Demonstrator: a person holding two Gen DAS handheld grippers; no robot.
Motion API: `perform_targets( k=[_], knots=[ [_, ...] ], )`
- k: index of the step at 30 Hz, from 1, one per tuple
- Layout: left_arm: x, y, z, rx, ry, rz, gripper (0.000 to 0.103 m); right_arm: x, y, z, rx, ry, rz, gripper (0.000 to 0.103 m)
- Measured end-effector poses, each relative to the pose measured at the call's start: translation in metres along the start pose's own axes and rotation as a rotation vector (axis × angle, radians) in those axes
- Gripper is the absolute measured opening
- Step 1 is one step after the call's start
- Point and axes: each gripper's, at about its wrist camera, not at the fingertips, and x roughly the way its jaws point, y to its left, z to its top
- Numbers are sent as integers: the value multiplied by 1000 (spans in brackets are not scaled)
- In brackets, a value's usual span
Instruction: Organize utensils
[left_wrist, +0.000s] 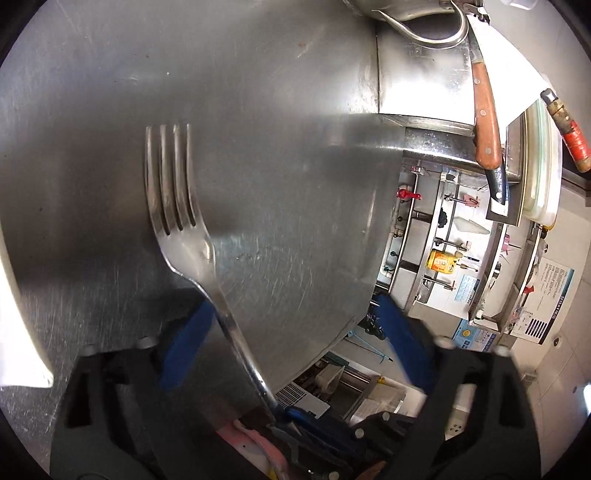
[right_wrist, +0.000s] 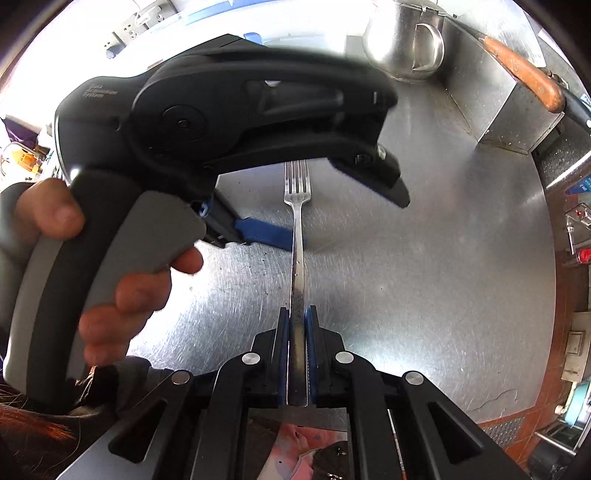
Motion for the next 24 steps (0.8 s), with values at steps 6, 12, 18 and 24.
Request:
perform_targets(
  k=[6,12,18,24],
  knots=[
    [7,5,-2,3,31,14,31,-1,10,7,-4,-14,8,1],
    [8,6,0,11,33,3,5,1,11,6,-13,-5,8,1],
    [8,10,1,5,28,18,1,4,9,4,-4,-4,-5,1],
    [-19,2,5,60,-97,157,2,23,-6,9,83,50,-118,66]
  ],
)
